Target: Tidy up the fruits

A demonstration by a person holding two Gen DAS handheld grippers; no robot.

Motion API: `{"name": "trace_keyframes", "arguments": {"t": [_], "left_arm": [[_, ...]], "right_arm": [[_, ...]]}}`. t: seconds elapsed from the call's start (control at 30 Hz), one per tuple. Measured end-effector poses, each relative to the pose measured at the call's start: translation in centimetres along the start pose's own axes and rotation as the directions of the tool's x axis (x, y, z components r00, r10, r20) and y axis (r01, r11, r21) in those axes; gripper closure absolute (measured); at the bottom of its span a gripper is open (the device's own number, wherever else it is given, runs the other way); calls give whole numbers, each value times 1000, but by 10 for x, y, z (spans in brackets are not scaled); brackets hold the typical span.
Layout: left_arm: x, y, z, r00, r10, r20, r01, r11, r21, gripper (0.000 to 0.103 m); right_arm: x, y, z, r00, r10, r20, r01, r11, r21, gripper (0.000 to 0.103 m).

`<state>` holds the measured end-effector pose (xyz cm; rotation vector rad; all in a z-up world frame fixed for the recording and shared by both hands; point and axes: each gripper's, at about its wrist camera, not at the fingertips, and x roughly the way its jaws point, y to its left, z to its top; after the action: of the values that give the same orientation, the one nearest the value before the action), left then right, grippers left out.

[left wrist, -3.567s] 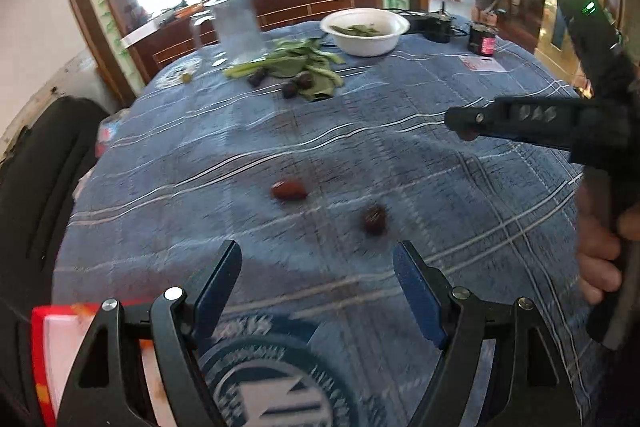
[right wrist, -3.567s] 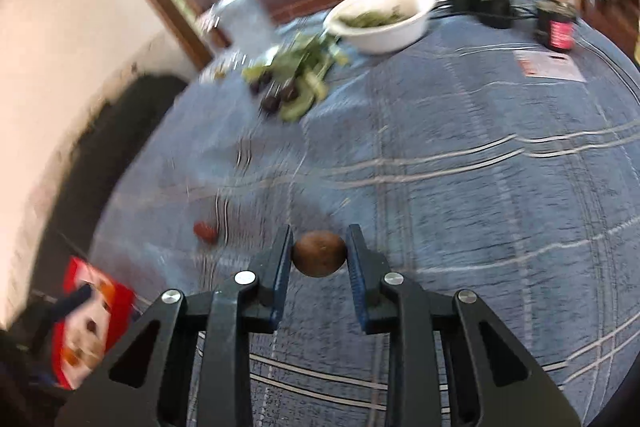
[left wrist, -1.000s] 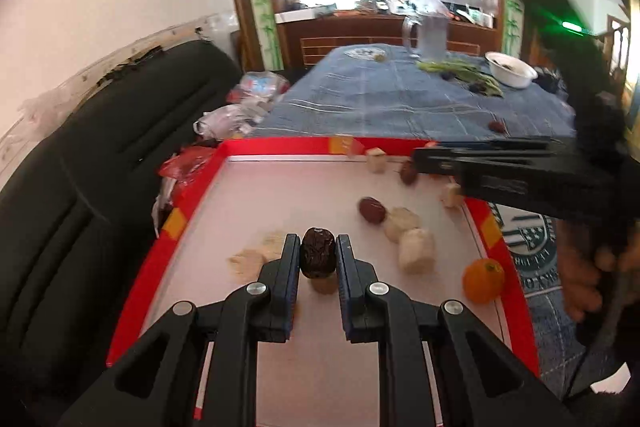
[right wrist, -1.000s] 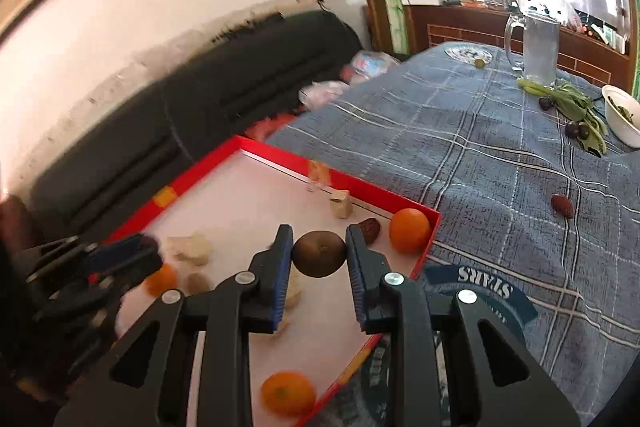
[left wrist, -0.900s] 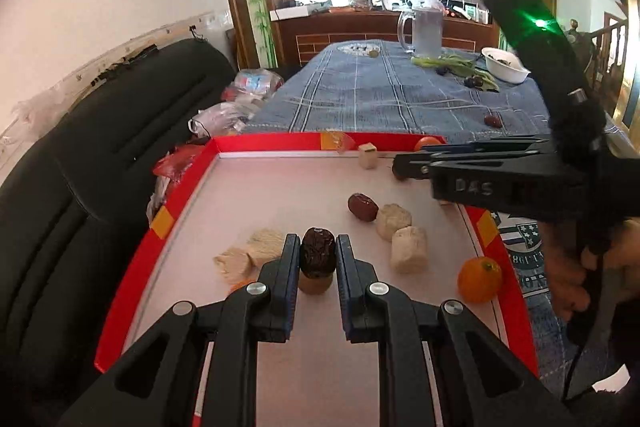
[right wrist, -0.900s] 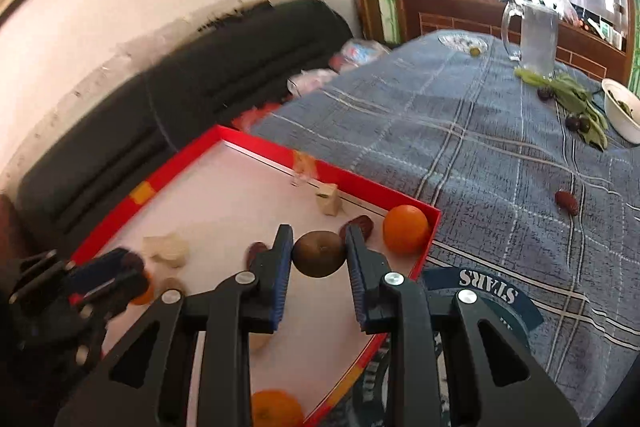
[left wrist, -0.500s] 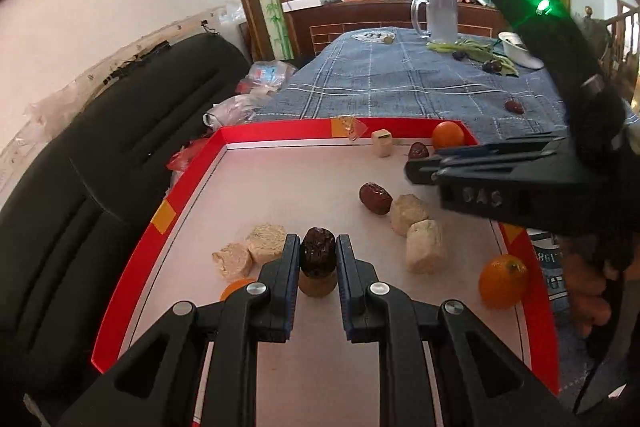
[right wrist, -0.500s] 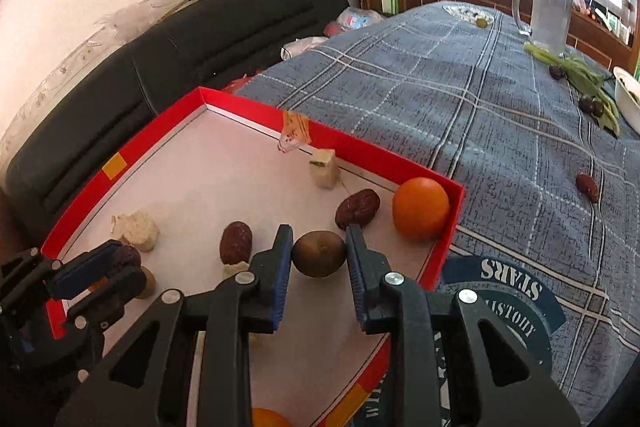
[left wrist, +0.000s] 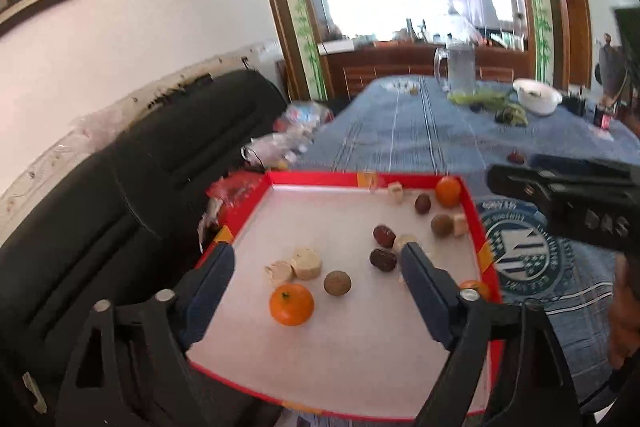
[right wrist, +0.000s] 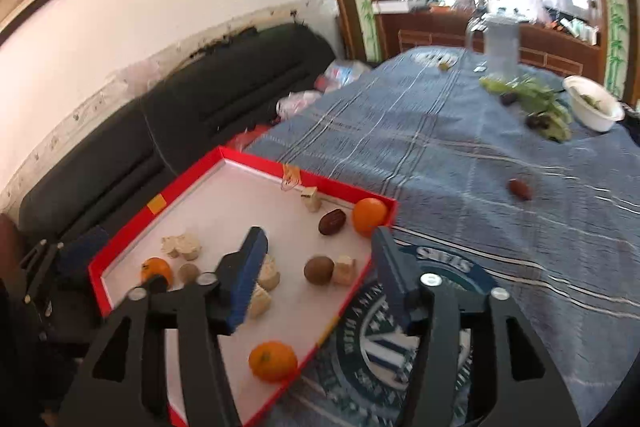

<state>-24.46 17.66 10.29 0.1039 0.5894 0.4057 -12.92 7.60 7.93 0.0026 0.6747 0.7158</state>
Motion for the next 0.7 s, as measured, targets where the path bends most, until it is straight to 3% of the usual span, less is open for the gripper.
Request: {"name": "trace_keyframes", "arguments": {"t": [0.1, 0.27, 0.4, 0.53, 0.7], "left_arm": [[-21, 0, 3, 999, 5, 38, -4, 1000, -22, 0], [-53, 0, 6, 994, 23, 103, -19, 999, -39, 0], [-74, 0, 4, 988, 67, 141, -61, 997, -46, 0], [-99, 6, -3, 982, 43, 183, -31, 997, -67, 0], [-123, 21, -13, 974, 55, 221, -36, 995, -91, 0]], "right_arm": [[-31, 4, -6, 998, -20, 52, 20, 1000, -5, 32], [-87, 17, -24, 987, -48, 155, 49, 999, -3, 16], [-132, 24, -39, 964, -101, 246, 101, 995, 12, 2], [-174, 34, -55, 929, -148, 338, 142, 989, 45, 0], [-212, 53, -78, 899, -194, 394, 187, 981, 55, 0]]}}
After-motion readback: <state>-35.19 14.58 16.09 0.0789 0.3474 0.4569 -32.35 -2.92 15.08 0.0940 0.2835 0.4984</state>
